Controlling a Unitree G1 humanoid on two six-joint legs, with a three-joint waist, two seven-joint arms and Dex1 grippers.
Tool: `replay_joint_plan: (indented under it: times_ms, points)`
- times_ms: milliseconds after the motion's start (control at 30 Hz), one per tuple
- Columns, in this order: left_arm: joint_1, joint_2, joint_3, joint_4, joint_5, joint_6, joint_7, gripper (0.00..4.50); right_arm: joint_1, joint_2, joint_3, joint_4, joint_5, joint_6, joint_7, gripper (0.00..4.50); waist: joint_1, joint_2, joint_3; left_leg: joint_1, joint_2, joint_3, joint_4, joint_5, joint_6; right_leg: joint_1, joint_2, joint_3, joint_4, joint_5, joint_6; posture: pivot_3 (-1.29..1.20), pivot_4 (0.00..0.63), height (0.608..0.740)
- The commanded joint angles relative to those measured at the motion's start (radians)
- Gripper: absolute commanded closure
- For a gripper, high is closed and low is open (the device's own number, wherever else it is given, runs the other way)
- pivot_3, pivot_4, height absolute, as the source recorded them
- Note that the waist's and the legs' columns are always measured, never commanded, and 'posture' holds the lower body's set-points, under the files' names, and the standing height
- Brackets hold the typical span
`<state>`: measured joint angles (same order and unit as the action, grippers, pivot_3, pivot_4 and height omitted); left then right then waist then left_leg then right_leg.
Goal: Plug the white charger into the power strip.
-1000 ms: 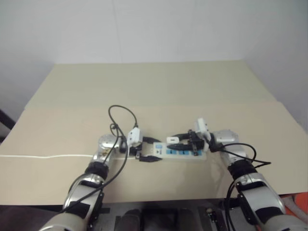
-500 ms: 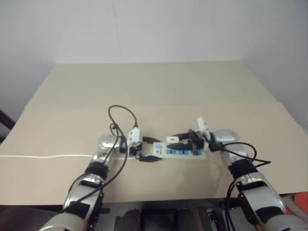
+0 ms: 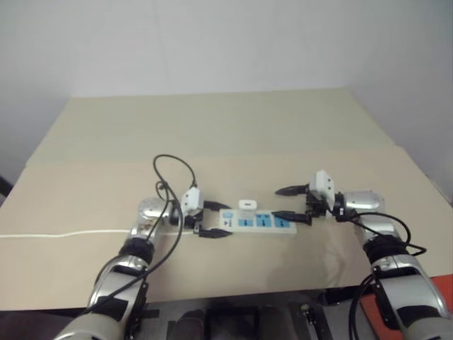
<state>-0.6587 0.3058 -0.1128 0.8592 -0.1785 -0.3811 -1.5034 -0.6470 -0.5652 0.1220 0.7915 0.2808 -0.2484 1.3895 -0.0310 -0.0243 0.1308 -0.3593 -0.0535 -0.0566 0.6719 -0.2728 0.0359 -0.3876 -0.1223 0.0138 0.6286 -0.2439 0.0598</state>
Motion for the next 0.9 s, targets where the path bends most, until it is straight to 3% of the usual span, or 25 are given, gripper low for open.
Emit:
replay_joint_plan:
  times_ms: [33, 433, 900]
  points:
    - [-0.013, -0.005, 0.010, -0.010, -0.016, -0.027, -0.011, 1.26, 0.043, -0.010, 0.026, 0.014, -0.046, 0.014, 0.070, 0.05, 0.004, 0.000, 0.000, 0.000, 0.000, 0.000, -0.001, 0.000, 0.000, 0.000, 0.000, 0.000, 0.000, 0.000, 0.000, 0.00, 0.150, 0.740]
    - [-0.002, -0.016, 0.024, -0.020, -0.017, -0.022, 0.038, 1.26, 0.061, -0.038, -0.093, -0.106, 0.030, 0.070, 0.092, 0.05, 0.015, 0.003, 0.002, -0.001, -0.001, 0.000, -0.006, 0.000, 0.000, -0.002, -0.001, 0.000, -0.003, 0.000, 0.000, 0.00, 0.150, 0.740]
    - [0.029, 0.007, 0.015, -0.133, -0.031, 0.093, 0.068, 1.26, 0.104, -0.096, -0.131, -0.266, 0.069, 0.129, 0.131, 0.05, 0.018, 0.004, 0.003, -0.012, -0.002, 0.001, -0.005, 0.002, -0.003, -0.015, -0.001, 0.000, 0.000, 0.000, 0.000, 0.00, 0.150, 0.740]
